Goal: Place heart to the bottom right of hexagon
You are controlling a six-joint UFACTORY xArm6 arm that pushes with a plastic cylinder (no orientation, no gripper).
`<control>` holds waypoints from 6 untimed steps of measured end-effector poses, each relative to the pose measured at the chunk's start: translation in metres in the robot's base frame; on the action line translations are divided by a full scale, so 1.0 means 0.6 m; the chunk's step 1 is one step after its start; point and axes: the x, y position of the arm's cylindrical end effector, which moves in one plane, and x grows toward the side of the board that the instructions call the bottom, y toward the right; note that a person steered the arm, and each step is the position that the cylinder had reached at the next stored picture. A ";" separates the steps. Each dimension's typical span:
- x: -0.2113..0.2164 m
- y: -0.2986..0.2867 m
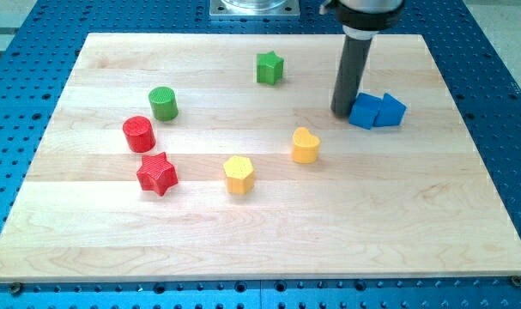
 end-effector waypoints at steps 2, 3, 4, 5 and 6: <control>0.084 -0.104; 0.087 -0.105; 0.087 -0.105; 0.099 -0.108; 0.148 -0.158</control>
